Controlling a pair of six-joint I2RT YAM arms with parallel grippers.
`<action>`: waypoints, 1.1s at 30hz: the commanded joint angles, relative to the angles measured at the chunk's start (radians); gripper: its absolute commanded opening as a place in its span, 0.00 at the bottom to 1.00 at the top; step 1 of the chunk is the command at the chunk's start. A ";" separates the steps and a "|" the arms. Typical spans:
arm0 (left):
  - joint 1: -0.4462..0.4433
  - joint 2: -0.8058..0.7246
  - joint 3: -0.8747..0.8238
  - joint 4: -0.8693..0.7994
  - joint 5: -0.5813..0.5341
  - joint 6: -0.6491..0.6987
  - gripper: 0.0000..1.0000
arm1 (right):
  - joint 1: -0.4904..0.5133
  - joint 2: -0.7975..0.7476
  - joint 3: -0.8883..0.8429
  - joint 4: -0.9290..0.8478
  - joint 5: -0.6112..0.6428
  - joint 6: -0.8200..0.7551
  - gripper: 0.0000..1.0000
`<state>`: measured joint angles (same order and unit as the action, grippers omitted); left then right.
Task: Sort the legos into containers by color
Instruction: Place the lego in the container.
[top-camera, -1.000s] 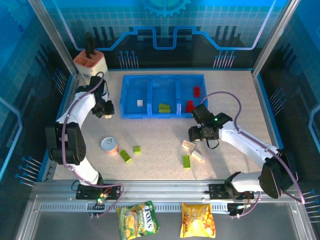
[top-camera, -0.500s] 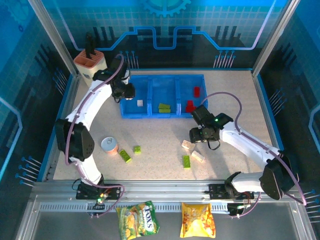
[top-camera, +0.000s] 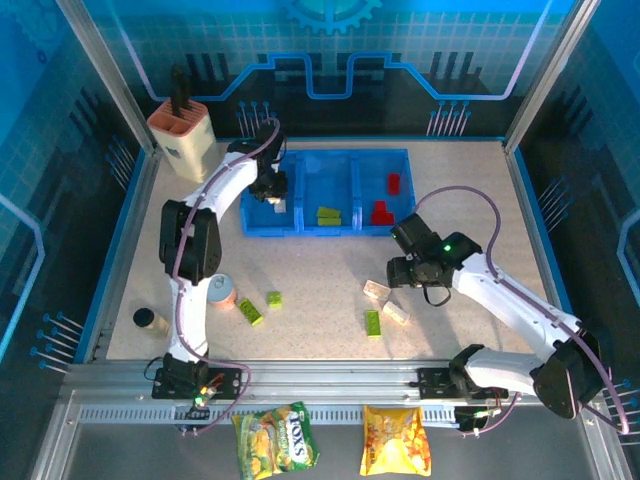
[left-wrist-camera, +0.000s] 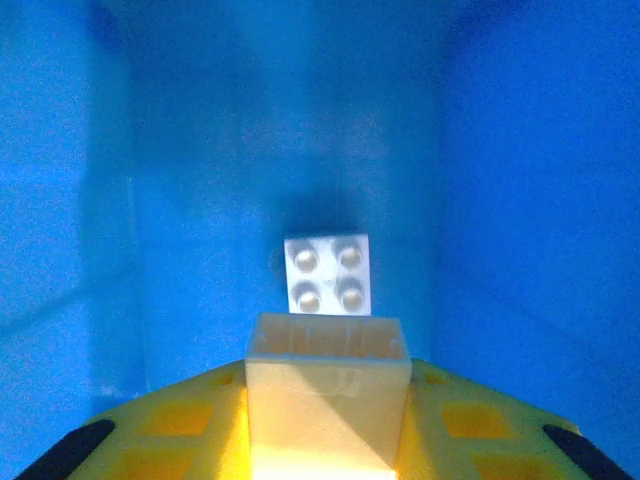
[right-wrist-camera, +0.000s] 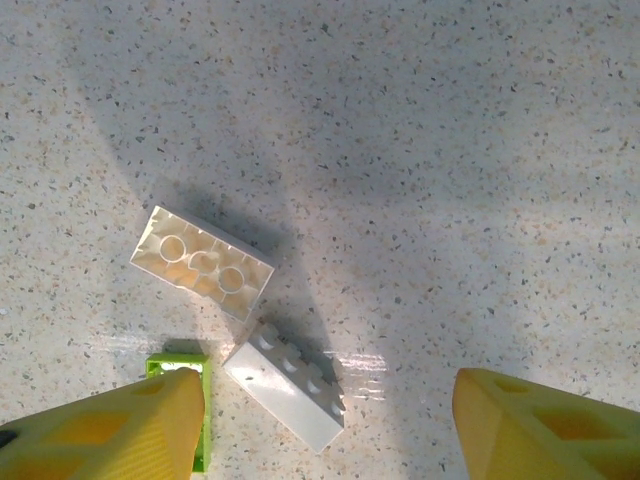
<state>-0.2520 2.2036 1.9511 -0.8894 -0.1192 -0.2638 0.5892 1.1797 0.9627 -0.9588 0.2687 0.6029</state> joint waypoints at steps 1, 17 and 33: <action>0.000 0.059 0.054 0.033 -0.036 -0.014 0.33 | 0.017 -0.037 -0.015 -0.055 0.029 0.036 0.68; 0.000 0.185 0.147 0.123 -0.046 -0.039 0.34 | 0.017 -0.122 -0.037 -0.121 0.063 0.069 0.68; 0.002 0.248 0.223 0.065 -0.033 -0.038 0.42 | 0.016 -0.107 -0.018 -0.129 0.073 0.060 0.68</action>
<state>-0.2508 2.4229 2.1578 -0.7811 -0.1509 -0.2905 0.5911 1.0733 0.9348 -1.0584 0.3153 0.6514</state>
